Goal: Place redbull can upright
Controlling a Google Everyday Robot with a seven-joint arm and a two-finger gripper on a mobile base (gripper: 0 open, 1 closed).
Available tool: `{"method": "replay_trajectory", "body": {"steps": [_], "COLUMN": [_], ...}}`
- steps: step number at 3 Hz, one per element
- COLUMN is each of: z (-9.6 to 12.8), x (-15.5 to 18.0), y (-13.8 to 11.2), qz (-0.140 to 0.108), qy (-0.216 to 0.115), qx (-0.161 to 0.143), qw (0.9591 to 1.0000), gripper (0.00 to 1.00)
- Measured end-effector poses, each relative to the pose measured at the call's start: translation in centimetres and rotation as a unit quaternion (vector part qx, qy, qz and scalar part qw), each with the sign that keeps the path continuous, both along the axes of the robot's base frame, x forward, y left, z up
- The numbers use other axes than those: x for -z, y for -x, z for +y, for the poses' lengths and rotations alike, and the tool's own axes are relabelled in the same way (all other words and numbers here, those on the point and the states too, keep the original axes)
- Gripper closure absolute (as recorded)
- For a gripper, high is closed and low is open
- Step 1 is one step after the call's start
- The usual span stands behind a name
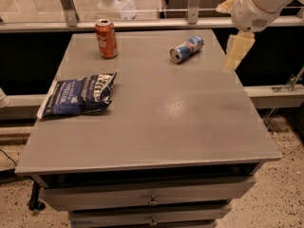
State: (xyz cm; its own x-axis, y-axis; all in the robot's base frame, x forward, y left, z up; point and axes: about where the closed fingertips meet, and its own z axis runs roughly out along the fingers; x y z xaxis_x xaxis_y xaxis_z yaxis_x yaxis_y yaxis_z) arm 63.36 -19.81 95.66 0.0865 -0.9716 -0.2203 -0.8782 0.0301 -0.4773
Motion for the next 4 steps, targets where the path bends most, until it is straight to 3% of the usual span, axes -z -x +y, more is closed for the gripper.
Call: {"method": "replay_trajectory", "body": {"steps": [2,3,4], "z": [2.2,2.2,2.6], "x": [1.8,1.8,2.2], "y": [-7.4,-7.4,-7.5], "qz": [-0.009,-0.009,-0.024], "qy": [-0.025,-0.025,0.017], "qx": [-0.068,-0.068,-0.092], "qw": [0.9974,0.9974,0.9953], "gripper": [0.00,0.00,0.00]}}
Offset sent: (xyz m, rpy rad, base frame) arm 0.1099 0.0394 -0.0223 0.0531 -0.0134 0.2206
